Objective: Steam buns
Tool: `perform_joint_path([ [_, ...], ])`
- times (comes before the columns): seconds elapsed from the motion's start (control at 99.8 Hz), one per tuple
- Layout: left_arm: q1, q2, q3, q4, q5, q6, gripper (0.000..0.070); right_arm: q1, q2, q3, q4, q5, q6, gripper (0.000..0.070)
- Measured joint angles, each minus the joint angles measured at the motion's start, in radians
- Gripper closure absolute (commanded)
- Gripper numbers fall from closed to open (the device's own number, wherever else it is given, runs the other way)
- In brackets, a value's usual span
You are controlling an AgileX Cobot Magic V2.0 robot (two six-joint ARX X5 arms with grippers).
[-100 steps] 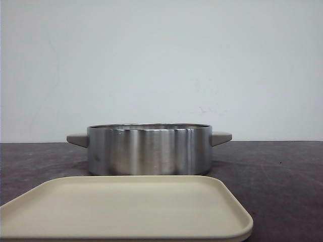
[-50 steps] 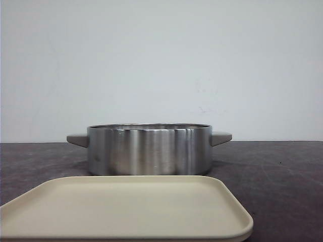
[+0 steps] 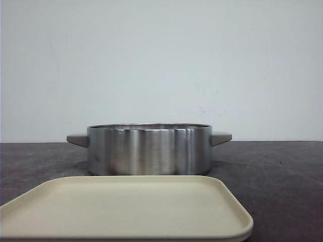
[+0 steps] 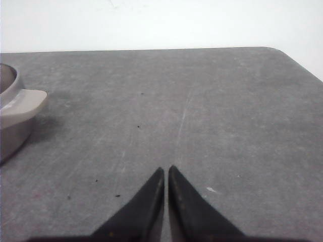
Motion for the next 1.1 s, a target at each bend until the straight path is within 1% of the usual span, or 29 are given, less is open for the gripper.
perform_joint_path([
  [0.281, 0.010, -0.006, 0.000, -0.002, 0.000, 0.010, 0.0700, 0.000, 0.000, 0.000, 0.000, 0.000, 0.000, 0.0693],
  [0.431, 0.073, -0.049, -0.011, 0.005, 0.000, 0.066, 0.0700, 0.000, 0.000, 0.000, 0.000, 0.000, 0.000, 0.0692],
  [0.521, 0.160, -0.102, -0.070, 0.059, 0.000, 0.098, 0.0700, 0.000, 0.000, 0.000, 0.000, 0.001, 0.000, 0.0692],
  [0.611, 0.263, -0.179, -0.182, 0.159, 0.009, 0.116, 0.0700, 0.000, 0.000, 0.000, 0.000, 0.001, 0.000, 0.0692],
  [0.682, 0.339, -0.257, -0.301, 0.263, 0.035, 0.119, 0.0700, 0.000, 0.000, 0.000, 0.000, 0.002, 0.000, 0.0692],
  [0.692, 0.391, -0.333, -0.420, 0.364, 0.055, 0.119, 0.0700, 0.000, 0.000, 0.000, 0.000, 0.002, 0.000, 0.0692],
  [0.702, 0.402, -0.352, -0.451, 0.387, 0.057, 0.118, 0.0700, 0.000, 0.000, 0.000, 0.000, 0.002, 0.000, 0.0693],
  [0.812, 0.456, -0.492, -0.657, 0.530, 0.078, 0.109, 0.0700, 0.000, 0.000, 0.000, 0.000, 0.002, 0.000, 0.0692],
  [0.892, 0.484, -0.572, -0.784, 0.569, 0.079, 0.091, 0.0700, 0.000, 0.000, 0.000, 0.000, 0.002, 0.000, 0.0692],
  [1.103, 0.554, -0.666, -1.046, 0.587, 0.081, 0.021, 0.0700, 0.000, 0.000, 0.000, 0.000, 0.002, 0.000, 0.0692],
])
